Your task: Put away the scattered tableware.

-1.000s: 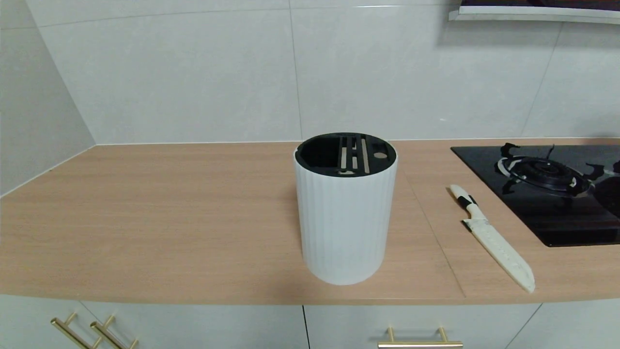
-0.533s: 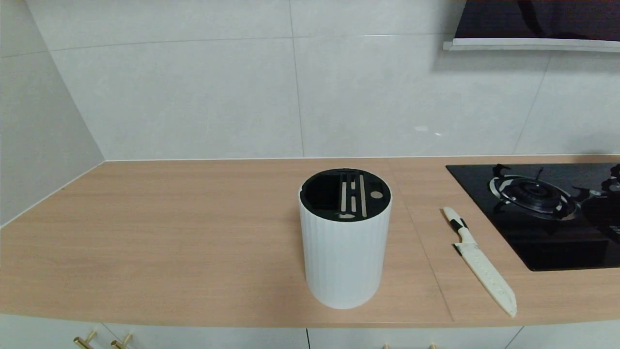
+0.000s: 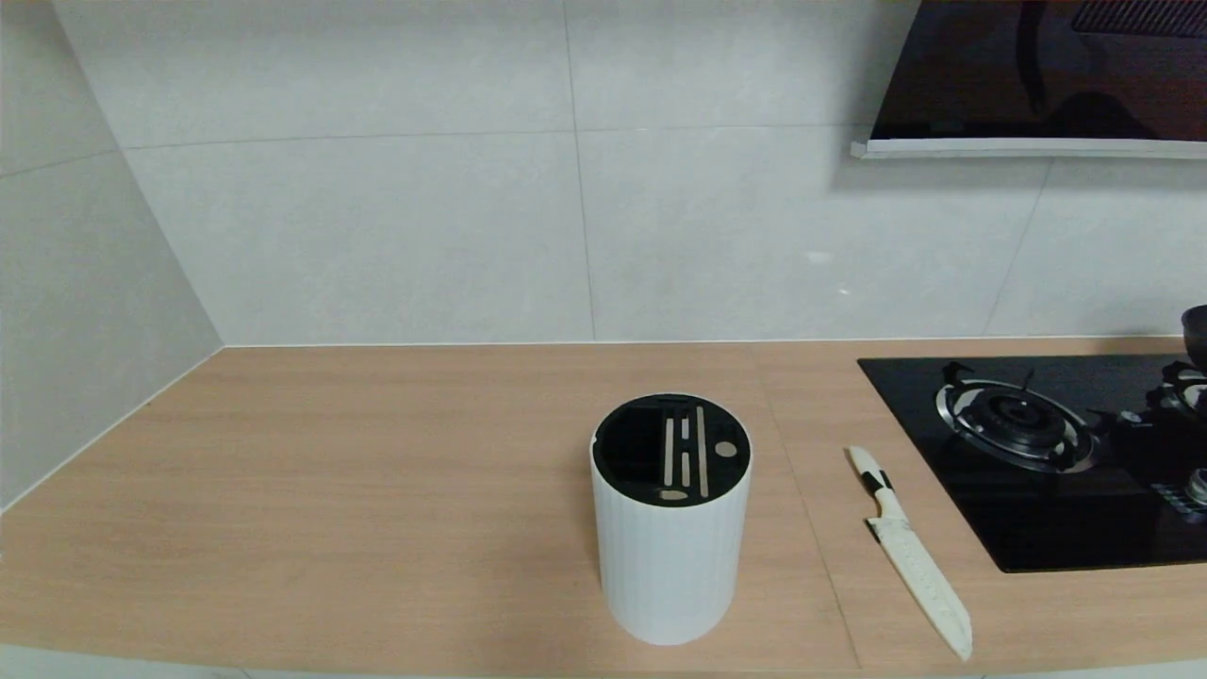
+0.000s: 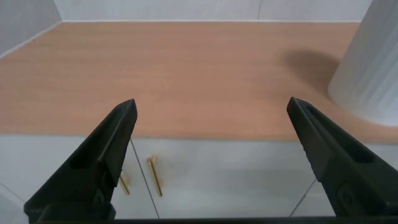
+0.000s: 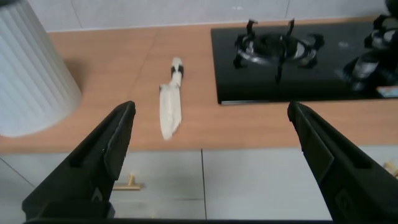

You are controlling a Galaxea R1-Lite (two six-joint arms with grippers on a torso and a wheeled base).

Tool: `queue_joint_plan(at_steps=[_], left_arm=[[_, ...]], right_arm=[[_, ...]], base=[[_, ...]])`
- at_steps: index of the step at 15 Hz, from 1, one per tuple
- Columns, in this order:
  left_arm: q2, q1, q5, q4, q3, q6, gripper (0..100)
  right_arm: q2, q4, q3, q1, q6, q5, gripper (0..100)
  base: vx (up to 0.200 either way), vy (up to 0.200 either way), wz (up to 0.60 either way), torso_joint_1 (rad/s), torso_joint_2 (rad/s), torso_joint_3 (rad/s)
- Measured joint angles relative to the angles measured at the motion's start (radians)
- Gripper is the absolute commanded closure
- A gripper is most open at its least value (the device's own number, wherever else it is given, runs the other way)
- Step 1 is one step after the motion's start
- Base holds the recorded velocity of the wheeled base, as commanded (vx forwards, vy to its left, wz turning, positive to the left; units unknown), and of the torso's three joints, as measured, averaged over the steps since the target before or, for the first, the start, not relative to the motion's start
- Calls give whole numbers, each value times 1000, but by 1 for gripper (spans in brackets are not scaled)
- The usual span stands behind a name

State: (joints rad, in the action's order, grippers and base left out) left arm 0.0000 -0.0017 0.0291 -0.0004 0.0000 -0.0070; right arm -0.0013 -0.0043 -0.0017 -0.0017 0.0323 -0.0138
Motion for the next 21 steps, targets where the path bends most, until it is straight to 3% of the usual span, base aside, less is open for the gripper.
queue_joint_plan(at_steps=[5, 21], left_arm=[[0, 0, 0, 0, 0, 0, 0], [0, 0, 0, 0, 0, 0, 0]], right_arm=[[0, 0, 0, 0, 0, 0, 0], [0, 0, 0, 0, 1, 0, 0]], base=[[0, 0, 0, 172, -350, -182], [0, 0, -37, 0, 0, 0]])
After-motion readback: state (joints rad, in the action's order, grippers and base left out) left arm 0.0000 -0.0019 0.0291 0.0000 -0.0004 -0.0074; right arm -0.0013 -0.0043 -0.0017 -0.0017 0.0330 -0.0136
